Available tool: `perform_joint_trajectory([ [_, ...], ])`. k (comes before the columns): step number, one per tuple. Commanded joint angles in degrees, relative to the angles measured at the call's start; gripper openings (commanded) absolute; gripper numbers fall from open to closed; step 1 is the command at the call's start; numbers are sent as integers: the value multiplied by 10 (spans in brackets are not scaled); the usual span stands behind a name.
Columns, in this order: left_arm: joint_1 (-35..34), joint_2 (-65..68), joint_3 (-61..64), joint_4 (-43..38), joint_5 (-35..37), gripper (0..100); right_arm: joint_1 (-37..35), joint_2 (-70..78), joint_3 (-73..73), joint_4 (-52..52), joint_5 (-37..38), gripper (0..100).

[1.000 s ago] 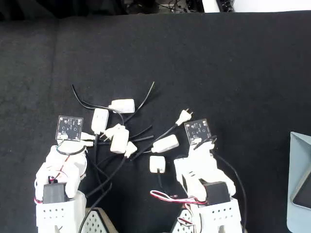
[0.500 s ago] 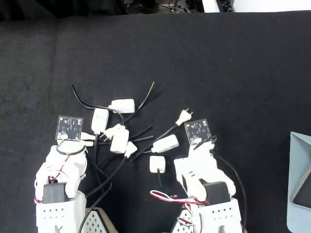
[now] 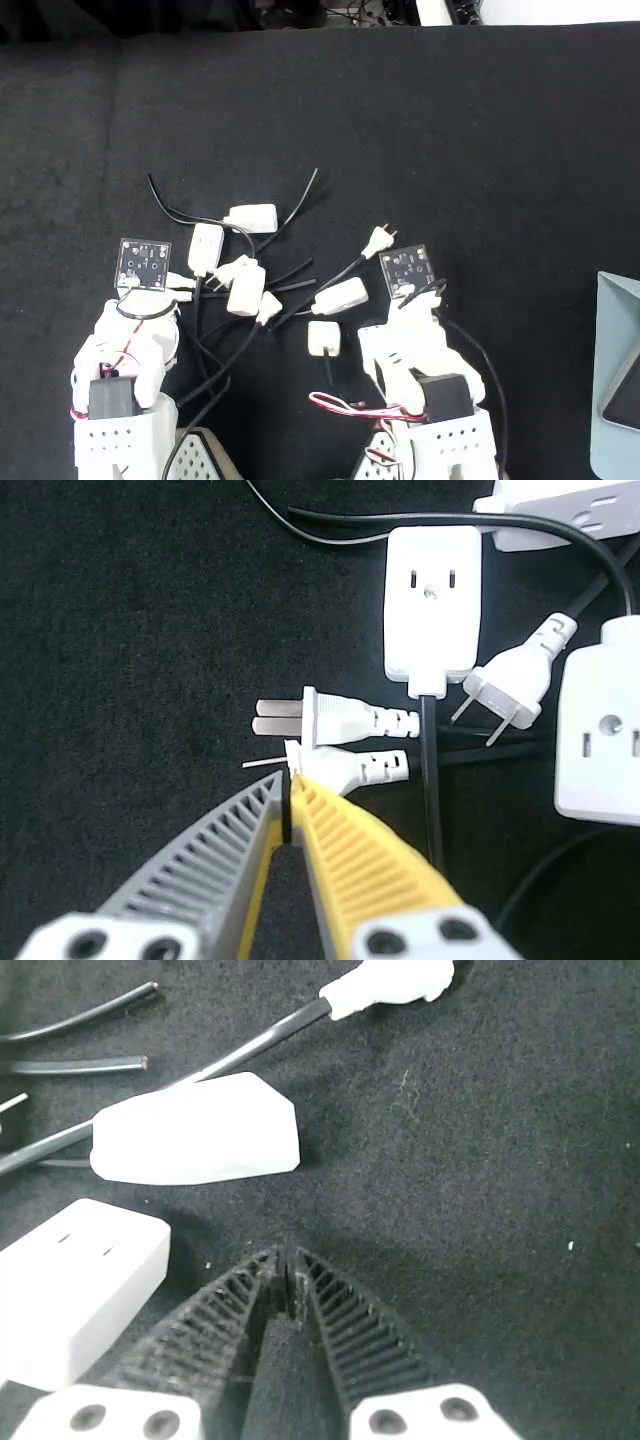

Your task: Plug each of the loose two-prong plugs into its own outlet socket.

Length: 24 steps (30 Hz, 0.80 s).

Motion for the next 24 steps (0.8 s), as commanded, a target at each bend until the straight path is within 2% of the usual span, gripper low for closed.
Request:
perform_joint_trajectory([
  [1,-2,-2,11,3,-3,30,5,-39,-1,3,-1,14],
  [9,-9,-5,-3,46,-6,30,-18,-39,-1,3,0,15],
  [11,-32,-5,-30,47,-6,30,-17,-39,-6,3,0,15],
  [13,-73,-5,-59,47,-3,30,1,-39,-15,1,1,15],
  [16,-116,-5,-94,43,-3,30,67,-40,-55,-19,2,15],
  [20,-167,-5,-114,46,-3,30,98,-35,-101,-100,111,15],
  [24,-218,-5,-117,46,-2,32,78,-34,-151,-128,185,18],
])
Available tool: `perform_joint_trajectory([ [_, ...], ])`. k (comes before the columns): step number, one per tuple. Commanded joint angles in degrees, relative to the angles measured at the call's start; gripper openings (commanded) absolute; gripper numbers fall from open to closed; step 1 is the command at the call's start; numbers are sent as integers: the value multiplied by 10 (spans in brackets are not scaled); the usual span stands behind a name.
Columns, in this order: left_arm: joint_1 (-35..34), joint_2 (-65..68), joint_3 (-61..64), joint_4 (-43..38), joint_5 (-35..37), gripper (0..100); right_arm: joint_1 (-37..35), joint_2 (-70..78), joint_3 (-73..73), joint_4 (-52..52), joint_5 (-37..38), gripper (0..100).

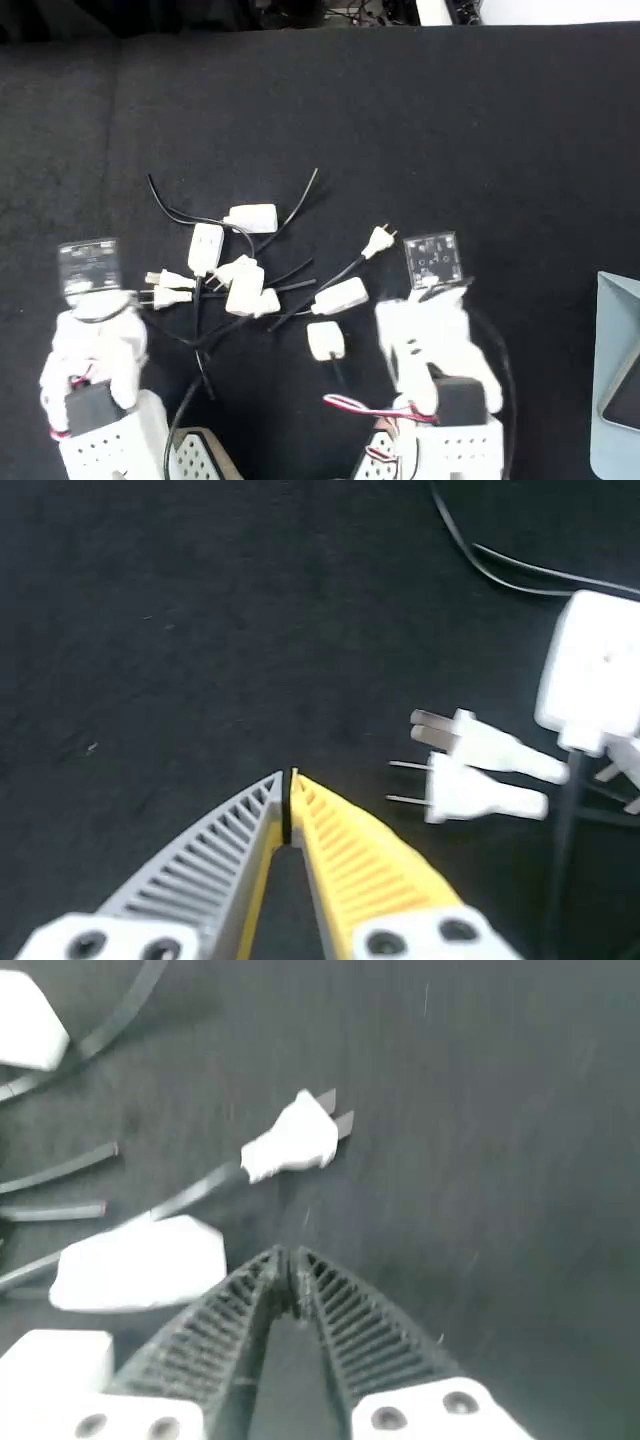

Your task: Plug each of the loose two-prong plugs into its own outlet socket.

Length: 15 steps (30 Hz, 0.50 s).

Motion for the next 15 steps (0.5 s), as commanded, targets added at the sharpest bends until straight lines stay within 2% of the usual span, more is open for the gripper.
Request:
perform_joint_trajectory([
  [1,-61,-4,-43,1,-2,33,-16,-34,-90,-34,73,31],
  [4,-86,-4,-44,-2,-2,34,-43,-18,-138,-32,67,82],
  [6,-97,-4,-50,2,-2,53,-64,23,-170,-33,71,75],
  [8,-112,-4,-48,2,12,123,-79,90,-211,-34,72,75],
  [12,-145,-4,-45,2,111,295,-113,264,-316,-12,72,77],
  [15,-164,-4,-45,2,139,335,-153,394,-398,29,72,79],
])
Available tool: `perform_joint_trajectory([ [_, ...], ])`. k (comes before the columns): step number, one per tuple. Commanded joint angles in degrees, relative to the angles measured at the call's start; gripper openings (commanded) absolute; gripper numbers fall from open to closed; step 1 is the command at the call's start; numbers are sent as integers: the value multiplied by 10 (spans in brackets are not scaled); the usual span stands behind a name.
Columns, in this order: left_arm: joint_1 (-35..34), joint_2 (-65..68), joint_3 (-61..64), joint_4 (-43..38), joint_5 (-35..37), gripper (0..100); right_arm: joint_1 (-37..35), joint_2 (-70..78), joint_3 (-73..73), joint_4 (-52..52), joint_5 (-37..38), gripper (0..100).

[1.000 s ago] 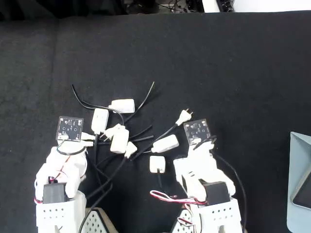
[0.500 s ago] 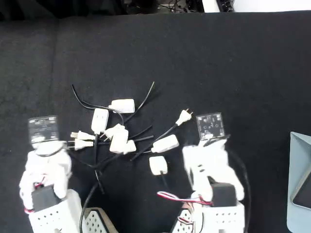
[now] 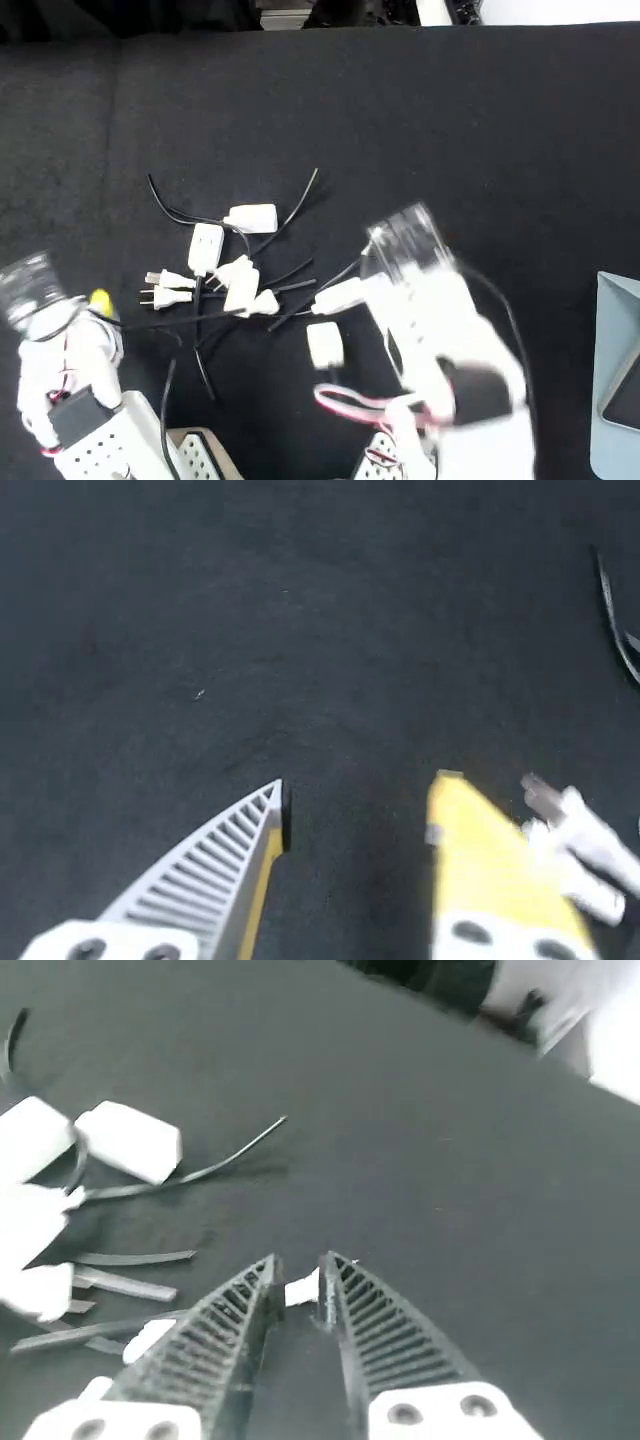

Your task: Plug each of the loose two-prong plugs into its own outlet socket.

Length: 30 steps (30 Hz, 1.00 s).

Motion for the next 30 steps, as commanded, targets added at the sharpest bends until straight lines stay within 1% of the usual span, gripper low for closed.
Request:
perform_joint_trajectory([
  [1,-29,-4,-32,2,46,335,-59,204,-145,49,3,79],
  [3,-34,-4,-32,4,46,335,-81,272,-185,68,3,84],
  [5,-33,-4,-33,12,46,335,-96,326,-216,78,3,120],
  [8,-30,-4,-33,18,46,336,-93,384,-251,78,5,185],
  [9,-30,-4,-33,18,46,336,-83,402,-259,77,18,198],
  [11,-30,-4,-32,18,46,337,-66,437,-272,77,59,202],
  [14,-29,-4,-32,18,46,338,-29,489,-280,75,148,204],
  [17,-29,-4,-32,18,46,338,12,531,-281,50,245,204],
  [21,-27,-4,-30,18,46,338,52,587,-279,17,336,205],
  [25,12,-4,-20,16,31,337,70,647,-280,-25,389,205],
  [30,28,-4,-20,18,22,336,73,726,-281,-91,396,206],
])
